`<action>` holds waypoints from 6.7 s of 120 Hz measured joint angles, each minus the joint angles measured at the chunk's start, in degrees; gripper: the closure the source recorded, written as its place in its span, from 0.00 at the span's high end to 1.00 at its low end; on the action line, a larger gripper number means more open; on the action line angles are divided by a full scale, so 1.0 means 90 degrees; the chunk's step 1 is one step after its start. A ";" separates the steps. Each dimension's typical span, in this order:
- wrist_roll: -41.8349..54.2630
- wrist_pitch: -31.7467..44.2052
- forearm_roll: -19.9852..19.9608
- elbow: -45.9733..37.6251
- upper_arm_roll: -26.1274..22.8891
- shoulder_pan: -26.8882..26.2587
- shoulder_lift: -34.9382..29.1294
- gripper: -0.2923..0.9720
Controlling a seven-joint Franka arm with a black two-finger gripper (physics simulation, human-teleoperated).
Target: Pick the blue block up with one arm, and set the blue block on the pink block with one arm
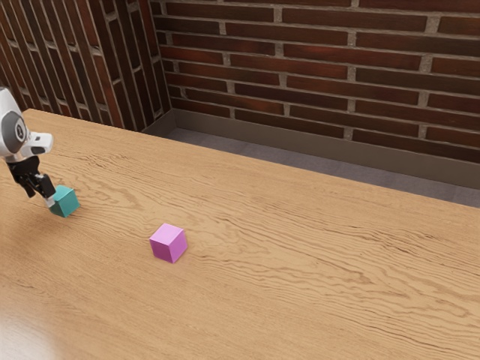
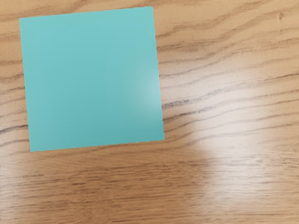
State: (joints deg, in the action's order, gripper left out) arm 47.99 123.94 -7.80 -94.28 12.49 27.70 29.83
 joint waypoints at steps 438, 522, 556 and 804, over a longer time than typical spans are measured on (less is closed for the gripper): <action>-0.5634 -0.0374 0.1101 -0.1429 -0.2548 -0.1521 -0.1439 0.45; -0.5932 0.0342 0.1208 -0.2167 -0.2561 -0.1552 -0.1845 0.46; -0.5531 0.0937 0.1215 -0.2582 -0.2654 -0.1567 -0.2041 0.46; -0.4588 0.1124 0.0594 -0.2976 -0.2599 -0.1299 -0.2249 0.44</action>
State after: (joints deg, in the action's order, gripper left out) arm 6.69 134.05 -2.46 -121.06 -10.89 16.01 9.59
